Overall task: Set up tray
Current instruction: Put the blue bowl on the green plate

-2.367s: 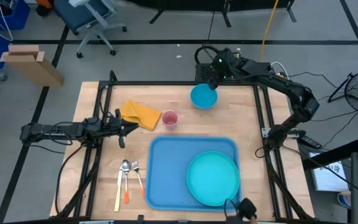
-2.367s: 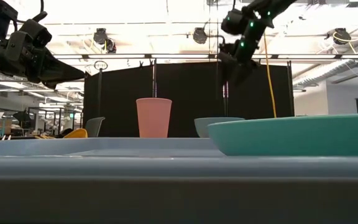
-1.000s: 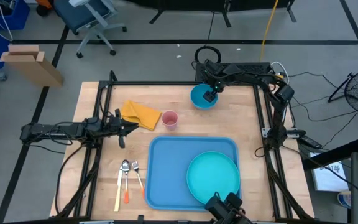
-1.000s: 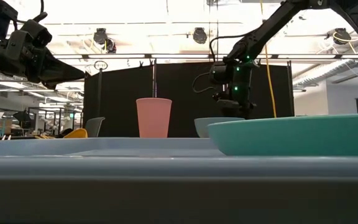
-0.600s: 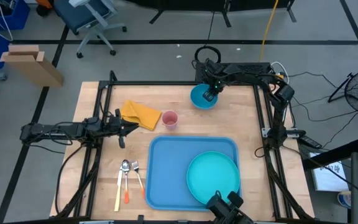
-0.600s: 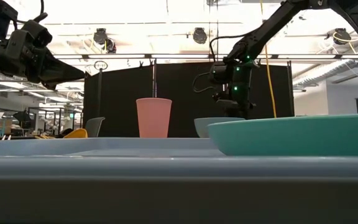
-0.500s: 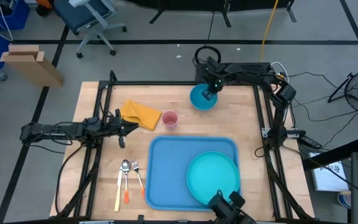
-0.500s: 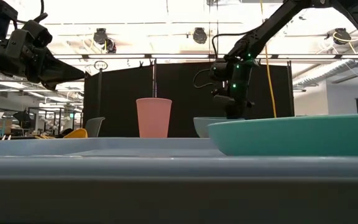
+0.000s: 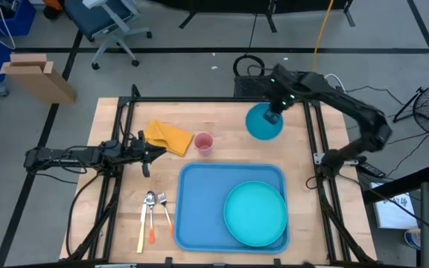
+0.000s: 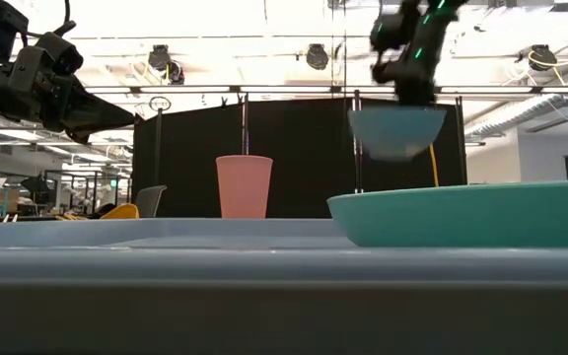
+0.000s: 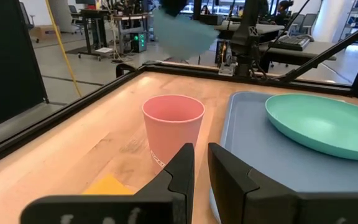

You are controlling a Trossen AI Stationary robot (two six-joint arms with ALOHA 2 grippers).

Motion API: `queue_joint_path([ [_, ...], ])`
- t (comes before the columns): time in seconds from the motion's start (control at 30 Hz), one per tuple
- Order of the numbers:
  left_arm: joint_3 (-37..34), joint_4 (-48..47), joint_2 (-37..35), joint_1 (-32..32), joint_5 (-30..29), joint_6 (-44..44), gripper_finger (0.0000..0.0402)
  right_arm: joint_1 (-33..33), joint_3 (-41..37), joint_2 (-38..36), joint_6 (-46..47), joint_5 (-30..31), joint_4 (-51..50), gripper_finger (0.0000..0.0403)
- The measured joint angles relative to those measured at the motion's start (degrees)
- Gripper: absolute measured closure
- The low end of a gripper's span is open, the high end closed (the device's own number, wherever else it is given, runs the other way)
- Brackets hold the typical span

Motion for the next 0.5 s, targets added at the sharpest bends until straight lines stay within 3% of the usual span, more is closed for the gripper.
queue_joint_path([
  [0.27,-0.1,1.2,0.0,0.0,-0.1,0.0,0.0353,19.8,0.0,-9.3,12.8,1.8,-9.3,0.0402],
  [0.5,-0.1,1.6,0.0,0.0,-0.1,0.4,0.0353,43.7,0.0,-5.8,20.9,3.5,-8.5,0.0402],
])
